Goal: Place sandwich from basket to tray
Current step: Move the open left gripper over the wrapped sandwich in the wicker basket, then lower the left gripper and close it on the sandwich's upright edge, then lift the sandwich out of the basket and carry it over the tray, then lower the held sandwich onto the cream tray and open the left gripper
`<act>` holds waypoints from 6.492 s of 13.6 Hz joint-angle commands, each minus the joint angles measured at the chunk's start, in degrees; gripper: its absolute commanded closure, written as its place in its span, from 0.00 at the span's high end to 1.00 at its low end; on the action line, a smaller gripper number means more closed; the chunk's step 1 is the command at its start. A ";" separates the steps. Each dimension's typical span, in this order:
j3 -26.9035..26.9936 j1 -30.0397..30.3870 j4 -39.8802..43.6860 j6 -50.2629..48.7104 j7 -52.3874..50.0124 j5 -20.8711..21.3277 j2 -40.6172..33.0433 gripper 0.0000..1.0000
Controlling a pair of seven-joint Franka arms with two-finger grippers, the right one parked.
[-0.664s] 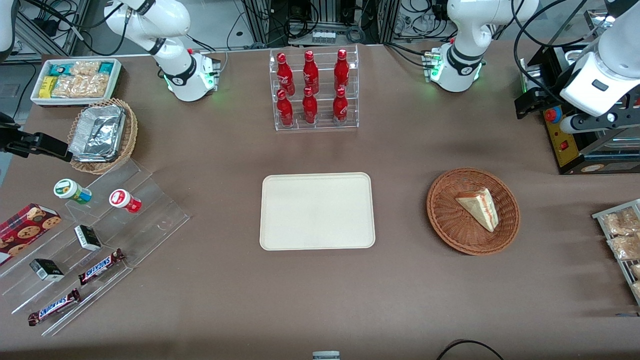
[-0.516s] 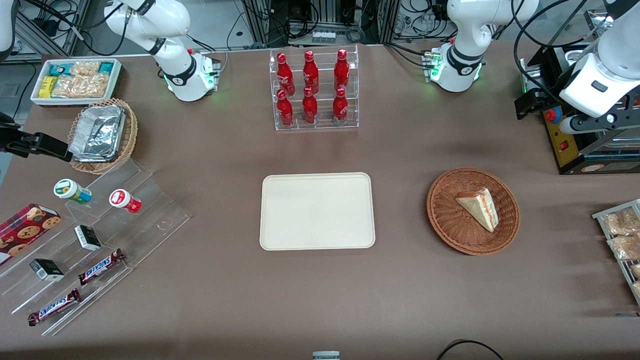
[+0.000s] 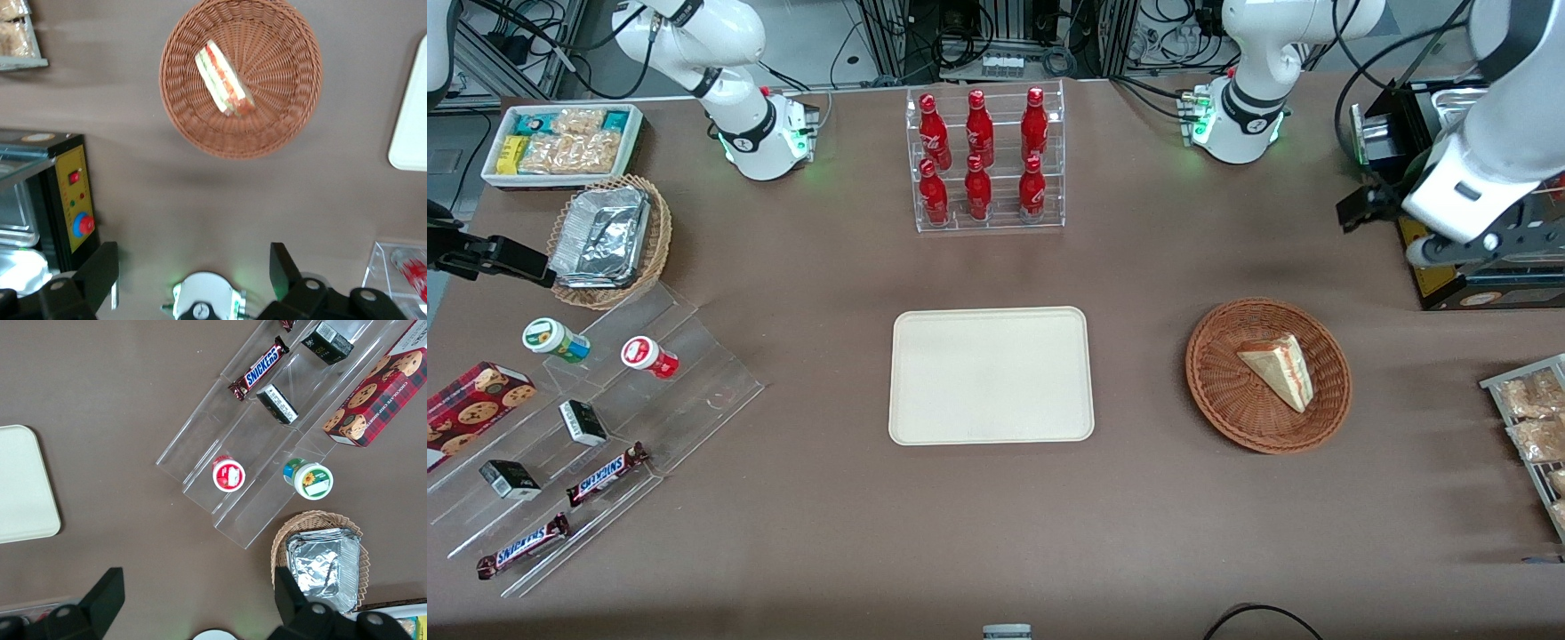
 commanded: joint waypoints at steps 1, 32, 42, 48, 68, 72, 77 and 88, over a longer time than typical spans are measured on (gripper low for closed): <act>0.78 0.31 -8.94 9.18 -1.46 0.72 -1.69 1.00; 3.68 -1.36 -25.32 53.52 -40.91 -2.27 20.29 0.49; 3.42 -2.06 -17.09 36.60 -41.55 -1.22 17.74 0.00; -1.41 -11.09 -6.43 23.01 -41.11 -1.21 16.86 0.00; -1.41 -37.04 31.71 23.10 -36.18 -1.48 49.36 0.00; -1.24 -37.05 33.66 25.11 -36.54 0.63 53.32 0.00; -0.62 -37.04 33.66 27.92 -38.38 0.72 55.44 0.00; -0.62 -37.57 33.66 28.55 -40.50 2.83 55.88 1.00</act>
